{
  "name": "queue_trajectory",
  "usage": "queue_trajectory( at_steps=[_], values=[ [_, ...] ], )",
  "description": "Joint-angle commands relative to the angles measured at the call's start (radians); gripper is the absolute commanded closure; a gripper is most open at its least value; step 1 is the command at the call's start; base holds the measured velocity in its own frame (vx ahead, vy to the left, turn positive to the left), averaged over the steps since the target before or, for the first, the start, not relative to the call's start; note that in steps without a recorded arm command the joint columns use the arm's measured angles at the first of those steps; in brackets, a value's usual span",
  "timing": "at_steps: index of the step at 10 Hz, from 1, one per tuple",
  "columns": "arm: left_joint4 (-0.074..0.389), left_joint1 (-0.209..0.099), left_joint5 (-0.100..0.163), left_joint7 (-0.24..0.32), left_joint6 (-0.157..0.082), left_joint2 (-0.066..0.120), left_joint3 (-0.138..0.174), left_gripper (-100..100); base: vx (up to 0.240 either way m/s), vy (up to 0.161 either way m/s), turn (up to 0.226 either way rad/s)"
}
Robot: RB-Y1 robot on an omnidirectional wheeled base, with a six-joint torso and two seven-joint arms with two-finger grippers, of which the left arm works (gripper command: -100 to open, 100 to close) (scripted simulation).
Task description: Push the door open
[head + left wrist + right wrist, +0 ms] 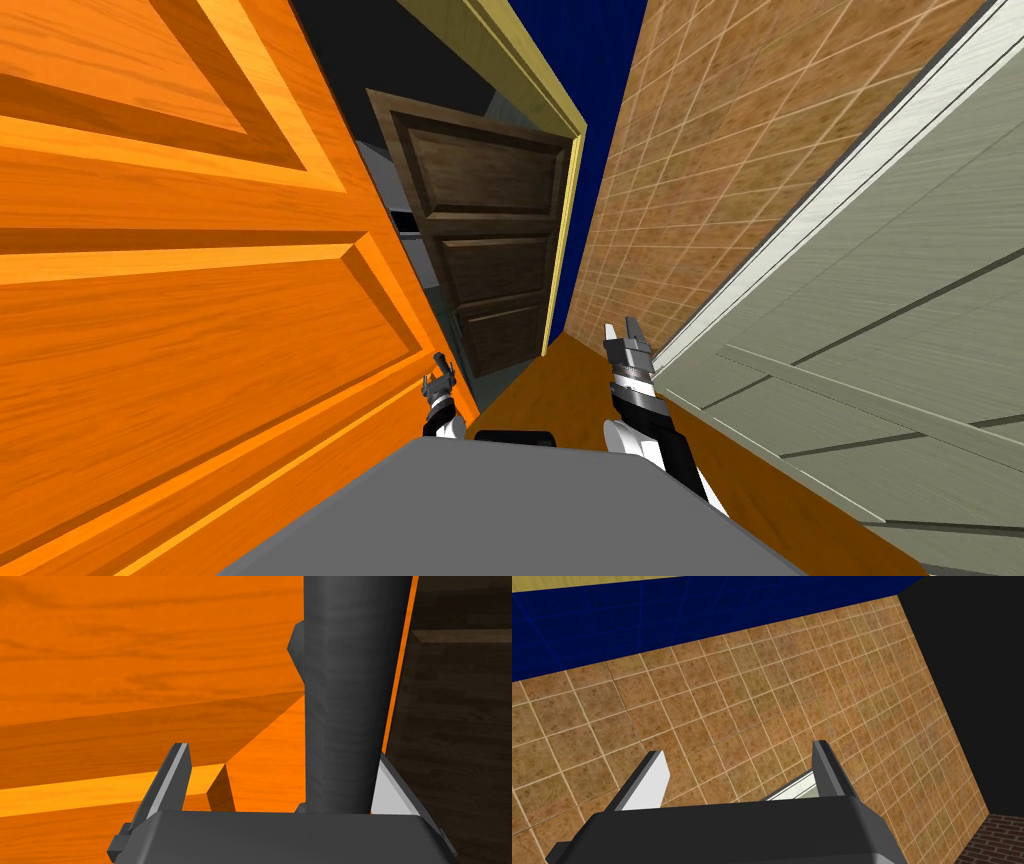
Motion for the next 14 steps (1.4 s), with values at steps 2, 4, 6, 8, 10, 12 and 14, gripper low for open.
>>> queue_trajectory(
  at_steps=[2, 4, 6, 8, 10, 12, 14],
  values=[
    [-0.011, 0.037, 0.013, 0.003, -0.002, 0.03, 0.029, 100, -0.007, 0.0, -0.012],
    [-0.013, 0.038, 0.015, 0.002, -0.003, 0.031, 0.032, 100, 0.001, -0.004, -0.006],
    [-0.01, 0.038, 0.015, 0.002, -0.003, 0.031, 0.032, 100, -0.001, 0.007, -0.003],
    [-0.01, 0.038, 0.015, 0.002, -0.003, 0.031, 0.032, 100, -0.001, -0.001, 0.006],
    [-0.01, 0.038, 0.015, 0.002, -0.003, 0.031, 0.032, 100, 0.003, -0.005, 0.01],
    [-0.01, 0.038, 0.015, 0.002, -0.003, 0.031, 0.032, 100, 0.002, 0.009, -0.004],
    [-0.013, 0.035, 0.021, 0.001, -0.01, 0.021, 0.027, 100, -0.022, 0.018, -0.103]
  ],
)
